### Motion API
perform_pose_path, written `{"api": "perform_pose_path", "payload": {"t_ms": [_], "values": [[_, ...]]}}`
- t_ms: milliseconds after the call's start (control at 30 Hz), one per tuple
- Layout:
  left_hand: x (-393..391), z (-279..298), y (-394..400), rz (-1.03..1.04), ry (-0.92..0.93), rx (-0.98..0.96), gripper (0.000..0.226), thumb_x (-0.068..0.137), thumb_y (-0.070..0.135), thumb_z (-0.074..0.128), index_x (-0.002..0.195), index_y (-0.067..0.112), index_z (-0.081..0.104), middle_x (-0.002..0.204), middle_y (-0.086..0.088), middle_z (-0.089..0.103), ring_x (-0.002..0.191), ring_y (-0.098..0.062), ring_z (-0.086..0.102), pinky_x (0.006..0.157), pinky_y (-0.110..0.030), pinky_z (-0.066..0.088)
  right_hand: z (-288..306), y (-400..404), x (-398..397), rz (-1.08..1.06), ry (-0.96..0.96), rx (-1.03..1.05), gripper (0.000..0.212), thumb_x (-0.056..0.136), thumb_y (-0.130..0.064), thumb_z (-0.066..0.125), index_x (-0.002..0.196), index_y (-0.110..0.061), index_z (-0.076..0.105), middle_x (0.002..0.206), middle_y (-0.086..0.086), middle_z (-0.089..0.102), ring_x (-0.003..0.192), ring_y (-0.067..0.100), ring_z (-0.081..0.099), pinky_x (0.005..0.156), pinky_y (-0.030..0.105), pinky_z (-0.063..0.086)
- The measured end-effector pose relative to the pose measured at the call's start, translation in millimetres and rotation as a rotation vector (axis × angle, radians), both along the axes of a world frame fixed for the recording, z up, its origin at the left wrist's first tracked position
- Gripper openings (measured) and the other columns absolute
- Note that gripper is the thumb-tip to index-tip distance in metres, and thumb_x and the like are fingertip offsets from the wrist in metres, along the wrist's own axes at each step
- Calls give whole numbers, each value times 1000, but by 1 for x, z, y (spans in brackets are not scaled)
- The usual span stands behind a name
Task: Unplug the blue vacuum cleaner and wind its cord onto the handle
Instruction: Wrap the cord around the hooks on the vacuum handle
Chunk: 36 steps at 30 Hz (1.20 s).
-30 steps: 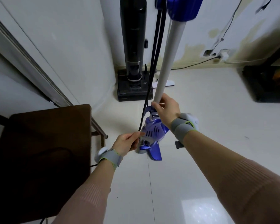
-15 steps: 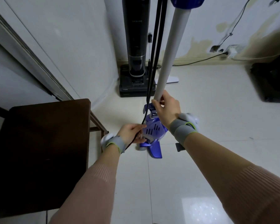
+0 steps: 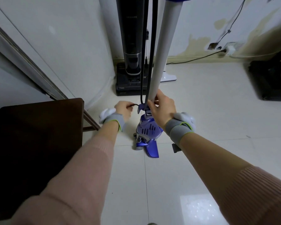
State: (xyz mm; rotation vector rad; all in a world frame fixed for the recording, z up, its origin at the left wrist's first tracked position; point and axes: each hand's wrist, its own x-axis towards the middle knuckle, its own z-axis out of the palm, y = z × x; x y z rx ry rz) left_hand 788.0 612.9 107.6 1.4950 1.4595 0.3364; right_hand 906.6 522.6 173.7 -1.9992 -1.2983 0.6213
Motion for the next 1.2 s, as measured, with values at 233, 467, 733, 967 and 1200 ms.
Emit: {"api": "perform_pose_path", "payload": {"t_ms": [233,467,733,967,1200], "values": [[-18,144,44,-298,243,-126,19,86,26,66,74,10,67,62,-2,48,53,-16,39,47,-18,40,30,9,4,-7,94,-252,20,90,-22,54,103,-6,55,100,16,68,93,37,64,84,46,52],[-37,251,52,-125,134,-153,35,93,30,52,63,12,53,54,1,36,44,-15,24,35,-14,26,104,12,1,-23,104,-425,23,84,-19,58,105,-11,60,106,11,68,99,33,63,90,41,51],[-35,347,33,-74,-153,-125,35,99,25,41,68,11,51,55,2,30,25,-4,23,30,-9,18,219,2,-5,-62,344,-46,21,89,-9,54,109,-3,59,101,16,65,101,32,61,93,44,49],[-24,369,-3,-263,-125,-16,30,96,17,44,72,11,59,56,0,32,44,-11,26,36,-15,23,245,-21,-12,32,490,-129,46,87,-10,60,130,-13,42,118,8,55,112,20,52,93,34,42],[-24,395,-18,-208,-148,-15,25,93,13,46,71,10,57,52,0,26,38,-10,22,35,-15,24,235,-11,-6,-41,211,-74,34,81,-25,70,109,-10,59,95,6,64,90,22,60,80,33,48]]}}
